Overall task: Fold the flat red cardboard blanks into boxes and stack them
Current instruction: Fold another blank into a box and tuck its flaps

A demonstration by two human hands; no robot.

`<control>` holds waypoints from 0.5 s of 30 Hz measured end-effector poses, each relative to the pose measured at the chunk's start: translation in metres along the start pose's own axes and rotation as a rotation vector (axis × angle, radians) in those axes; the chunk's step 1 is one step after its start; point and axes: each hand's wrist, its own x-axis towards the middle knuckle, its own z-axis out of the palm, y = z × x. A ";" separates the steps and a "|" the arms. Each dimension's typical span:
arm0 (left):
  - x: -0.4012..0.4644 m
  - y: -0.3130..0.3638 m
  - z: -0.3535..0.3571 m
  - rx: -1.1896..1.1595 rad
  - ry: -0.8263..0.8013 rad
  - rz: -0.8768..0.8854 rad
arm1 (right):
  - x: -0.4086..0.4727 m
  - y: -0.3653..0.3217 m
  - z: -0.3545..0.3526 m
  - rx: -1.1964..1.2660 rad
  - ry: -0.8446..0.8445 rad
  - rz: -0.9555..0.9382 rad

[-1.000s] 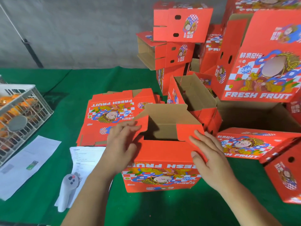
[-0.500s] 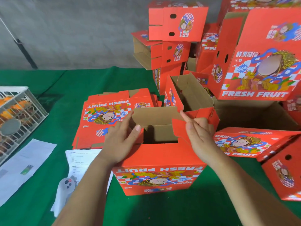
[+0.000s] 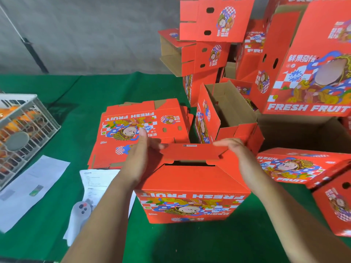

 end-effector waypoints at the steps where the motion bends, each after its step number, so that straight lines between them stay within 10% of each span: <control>1: 0.001 -0.002 -0.002 0.035 0.006 0.046 | -0.003 -0.003 0.000 0.105 -0.004 0.012; 5: 0.001 -0.010 -0.011 0.884 -0.087 0.288 | -0.013 0.004 -0.004 -0.446 -0.039 -0.101; 9: 0.003 -0.008 0.010 1.337 0.065 0.131 | -0.007 0.009 0.003 -0.937 -0.051 -0.067; 15: 0.008 -0.009 -0.001 0.826 0.018 0.153 | -0.007 0.014 0.005 -0.765 0.013 -0.103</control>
